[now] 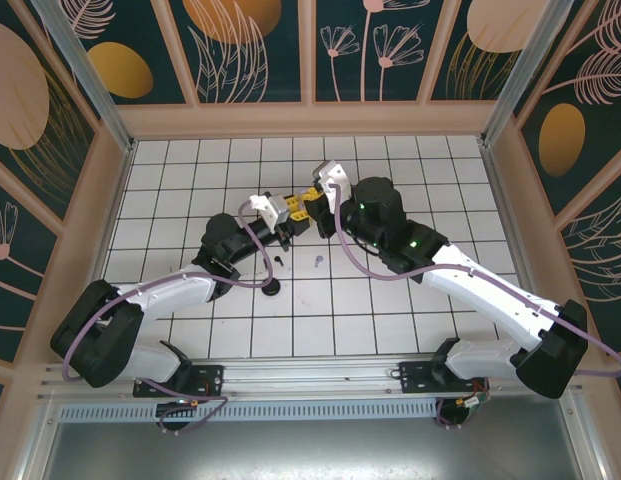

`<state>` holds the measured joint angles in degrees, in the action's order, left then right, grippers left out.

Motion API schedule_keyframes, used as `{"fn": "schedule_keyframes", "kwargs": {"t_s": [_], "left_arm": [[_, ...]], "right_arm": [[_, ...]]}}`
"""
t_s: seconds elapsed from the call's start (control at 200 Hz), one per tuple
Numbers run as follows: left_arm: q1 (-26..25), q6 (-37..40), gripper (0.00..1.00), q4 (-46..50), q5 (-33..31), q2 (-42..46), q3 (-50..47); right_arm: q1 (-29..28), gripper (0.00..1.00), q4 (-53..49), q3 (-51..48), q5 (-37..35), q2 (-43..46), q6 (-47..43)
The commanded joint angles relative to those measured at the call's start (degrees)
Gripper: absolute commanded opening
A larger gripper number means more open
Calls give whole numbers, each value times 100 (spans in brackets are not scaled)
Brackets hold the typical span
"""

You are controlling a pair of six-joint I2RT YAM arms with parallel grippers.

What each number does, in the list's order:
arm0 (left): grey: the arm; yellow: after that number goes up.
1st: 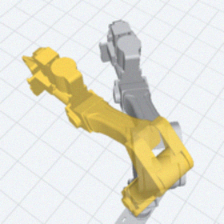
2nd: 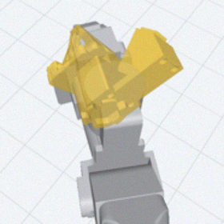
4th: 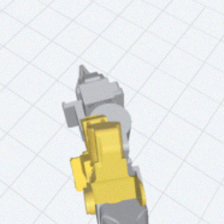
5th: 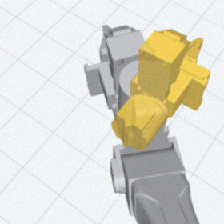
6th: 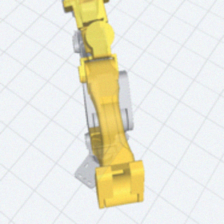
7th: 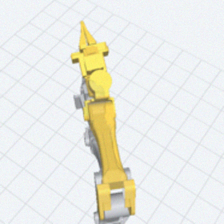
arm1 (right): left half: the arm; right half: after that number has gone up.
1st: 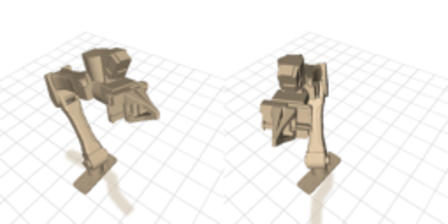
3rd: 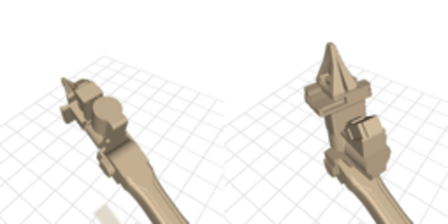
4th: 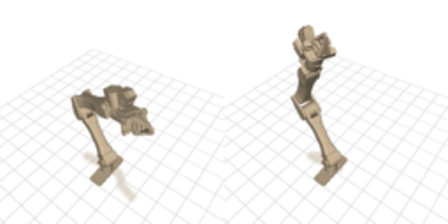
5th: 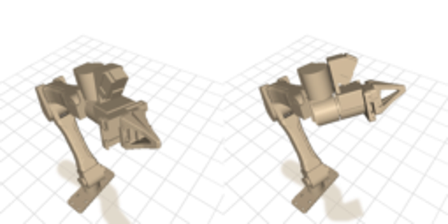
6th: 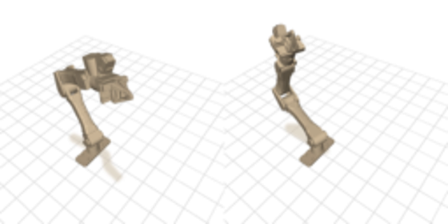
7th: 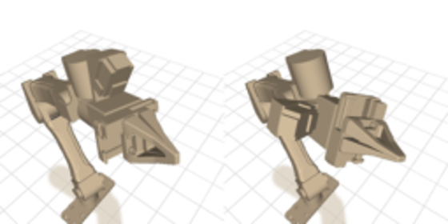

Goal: Insert wireless bluetooth earbuds into charging case

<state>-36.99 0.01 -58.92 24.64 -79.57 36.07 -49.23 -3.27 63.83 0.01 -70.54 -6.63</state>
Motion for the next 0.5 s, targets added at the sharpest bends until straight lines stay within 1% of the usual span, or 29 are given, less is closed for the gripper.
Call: {"fn": "schedule_keyframes", "kwargs": {"t_s": [0.0, 0.115, 0.275, 0.36, 0.445, 0.495], "left_arm": [[-37, 111, 0, -578, -30, 269, 251], [-44, 108, 0, -586, -43, 279, 250], [-39, 96, 0, -581, -28, 274, 260], [-41, 95, 0, -586, -27, 256, 268], [-36, 80, 0, -594, -21, 233, 276], [-38, 61, 0, -584, -36, 208, 269]], "right_arm": [[-17, 6, -429, -152, -240, -14, 160], [26, 6, -473, -119, -317, -30, 224], [54, 7, -473, -119, -132, -12, 259], [52, 15, -471, -88, -107, -21, 300], [62, 21, -514, 12, -108, -47, 370], [72, 27, -547, 105, -107, -65, 429]]}}
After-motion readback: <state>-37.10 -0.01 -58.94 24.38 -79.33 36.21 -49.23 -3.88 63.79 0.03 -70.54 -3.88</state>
